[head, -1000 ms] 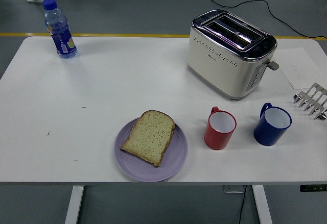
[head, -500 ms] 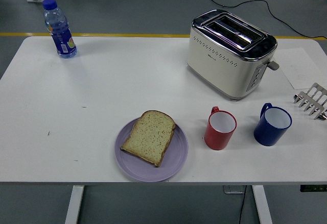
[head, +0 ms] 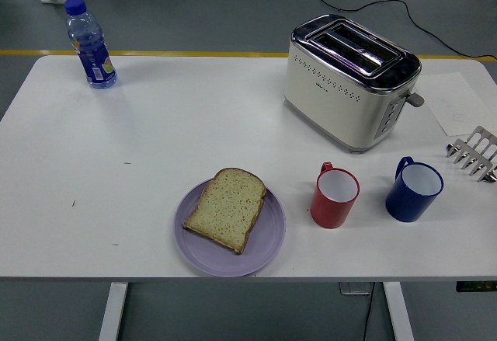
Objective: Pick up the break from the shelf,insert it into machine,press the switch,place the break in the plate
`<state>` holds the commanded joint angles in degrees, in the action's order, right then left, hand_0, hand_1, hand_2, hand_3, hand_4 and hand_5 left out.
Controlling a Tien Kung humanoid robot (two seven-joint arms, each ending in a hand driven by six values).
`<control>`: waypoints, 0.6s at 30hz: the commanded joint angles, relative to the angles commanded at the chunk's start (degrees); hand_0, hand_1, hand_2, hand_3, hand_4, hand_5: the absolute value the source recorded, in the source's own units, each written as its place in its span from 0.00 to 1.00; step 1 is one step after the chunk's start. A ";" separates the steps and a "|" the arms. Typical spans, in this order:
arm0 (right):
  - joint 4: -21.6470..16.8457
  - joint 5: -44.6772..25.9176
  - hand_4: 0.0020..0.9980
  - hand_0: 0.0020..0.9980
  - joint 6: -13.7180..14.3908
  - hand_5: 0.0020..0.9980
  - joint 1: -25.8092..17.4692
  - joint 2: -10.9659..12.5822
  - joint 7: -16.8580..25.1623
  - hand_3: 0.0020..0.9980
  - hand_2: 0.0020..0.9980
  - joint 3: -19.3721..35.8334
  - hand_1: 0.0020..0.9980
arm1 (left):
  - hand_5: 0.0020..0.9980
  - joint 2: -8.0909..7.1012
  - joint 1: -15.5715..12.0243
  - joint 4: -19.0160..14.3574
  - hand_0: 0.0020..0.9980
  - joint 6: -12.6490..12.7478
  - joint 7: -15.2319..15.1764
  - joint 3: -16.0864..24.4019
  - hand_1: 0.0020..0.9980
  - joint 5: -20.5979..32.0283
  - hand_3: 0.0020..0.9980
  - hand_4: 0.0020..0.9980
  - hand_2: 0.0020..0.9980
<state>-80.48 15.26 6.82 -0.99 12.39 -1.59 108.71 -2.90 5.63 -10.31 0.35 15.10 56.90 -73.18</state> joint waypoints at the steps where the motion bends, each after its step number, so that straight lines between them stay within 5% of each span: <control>1: -0.06 -0.09 0.41 0.70 0.03 0.24 -0.01 -0.06 0.02 0.61 0.67 -0.07 0.64 | 0.84 -0.01 -0.01 0.00 0.68 0.03 -0.04 -0.17 0.69 0.25 0.56 0.29 0.68; 18: -1.13 -2.03 0.41 0.69 0.71 0.23 -0.02 -0.11 0.78 0.60 0.65 0.48 0.62 | 0.84 0.11 0.58 0.00 0.68 0.67 -0.41 -1.47 0.69 3.90 0.56 0.29 0.68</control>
<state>-81.61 13.23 7.54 -1.01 12.28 -0.81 109.19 -2.78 6.21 -10.31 1.02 14.69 55.43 -69.29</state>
